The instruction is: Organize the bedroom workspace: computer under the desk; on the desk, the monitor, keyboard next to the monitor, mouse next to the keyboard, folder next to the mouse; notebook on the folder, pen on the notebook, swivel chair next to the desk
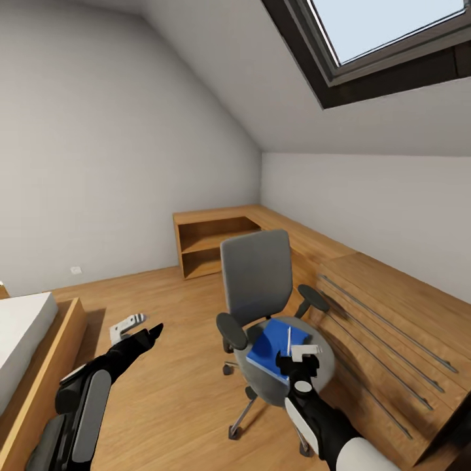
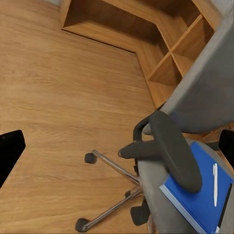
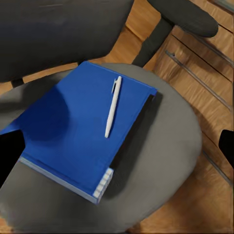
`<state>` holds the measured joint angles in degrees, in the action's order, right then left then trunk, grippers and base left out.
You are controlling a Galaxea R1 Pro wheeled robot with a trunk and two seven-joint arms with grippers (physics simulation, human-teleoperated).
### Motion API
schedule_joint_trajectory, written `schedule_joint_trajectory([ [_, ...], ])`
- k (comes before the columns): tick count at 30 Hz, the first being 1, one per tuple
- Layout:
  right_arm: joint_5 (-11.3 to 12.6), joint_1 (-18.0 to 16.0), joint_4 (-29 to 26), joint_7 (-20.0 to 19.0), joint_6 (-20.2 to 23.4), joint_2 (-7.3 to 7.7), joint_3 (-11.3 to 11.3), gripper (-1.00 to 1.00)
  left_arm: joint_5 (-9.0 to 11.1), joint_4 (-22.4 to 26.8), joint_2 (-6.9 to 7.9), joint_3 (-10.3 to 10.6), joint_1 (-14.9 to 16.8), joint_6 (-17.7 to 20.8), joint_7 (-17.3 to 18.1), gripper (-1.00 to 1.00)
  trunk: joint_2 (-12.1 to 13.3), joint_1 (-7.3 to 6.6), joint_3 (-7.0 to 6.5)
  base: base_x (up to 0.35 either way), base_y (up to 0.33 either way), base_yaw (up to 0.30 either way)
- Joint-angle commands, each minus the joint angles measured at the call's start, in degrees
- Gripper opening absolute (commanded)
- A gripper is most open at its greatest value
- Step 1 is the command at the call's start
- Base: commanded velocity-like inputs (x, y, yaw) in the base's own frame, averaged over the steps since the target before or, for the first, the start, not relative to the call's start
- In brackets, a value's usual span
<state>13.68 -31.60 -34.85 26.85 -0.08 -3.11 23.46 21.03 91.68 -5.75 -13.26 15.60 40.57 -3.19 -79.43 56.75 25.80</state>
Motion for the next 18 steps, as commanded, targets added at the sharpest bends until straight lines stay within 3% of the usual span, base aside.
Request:
schedule_joint_trajectory([
  [1,0.54,-0.12,0.72,0.36,-0.08,0.05,0.39,1.0,0.66,0.14,-0.03,-0.61,0.05,0.35,-0.31,1.0,-0.04,0.0,0.06,0.009,0.009,0.0],
  [6,0.83,-2.13,6.07,-3.03,-0.35,0.02,0.23,1.0,0.76,0.71,0.95,-3.63,0.05,0.58,-0.18,1.0,-0.04,0.0,0.06,0.003,0.003,0.0],
  [11,2.37,-14.41,19.94,-9.4,-0.21,0.28,-0.14,1.0,0.84,0.83,1.38,-4.13,0.05,0.63,-0.16,1.0,-0.04,0.0,0.06,0.0,0.0,0.0],
  [13,4.09,-18.75,23.61,-11.72,-0.17,0.53,-0.26,1.0,0.85,0.85,1.42,-4.19,0.05,0.6,-0.15,1.0,-0.04,0.0,0.06,0.0,0.0,0.0],
  [15,5.13,-19.86,24.52,-12.31,-0.06,0.75,-0.29,1.0,0.85,0.86,1.43,-4.21,0.05,0.58,-0.14,1.0,-0.04,0.0,0.06,0.005,0.004,0.0],
  [16,8.05,-21.03,25.75,-12.98,0.31,0.99,-0.49,1.0,0.91,0.86,1.41,-4.14,0.05,0.57,-0.05,1.0,-0.04,0.0,0.06,0.137,0.1,0.0],
  [18,10.74,-21.42,26.39,-13.2,0.98,0.93,-0.64,1.0,0.92,0.86,1.38,-4.05,0.05,0.57,-0.01,1.0,-0.04,0.0,0.06,0.185,0.132,0.0],
])
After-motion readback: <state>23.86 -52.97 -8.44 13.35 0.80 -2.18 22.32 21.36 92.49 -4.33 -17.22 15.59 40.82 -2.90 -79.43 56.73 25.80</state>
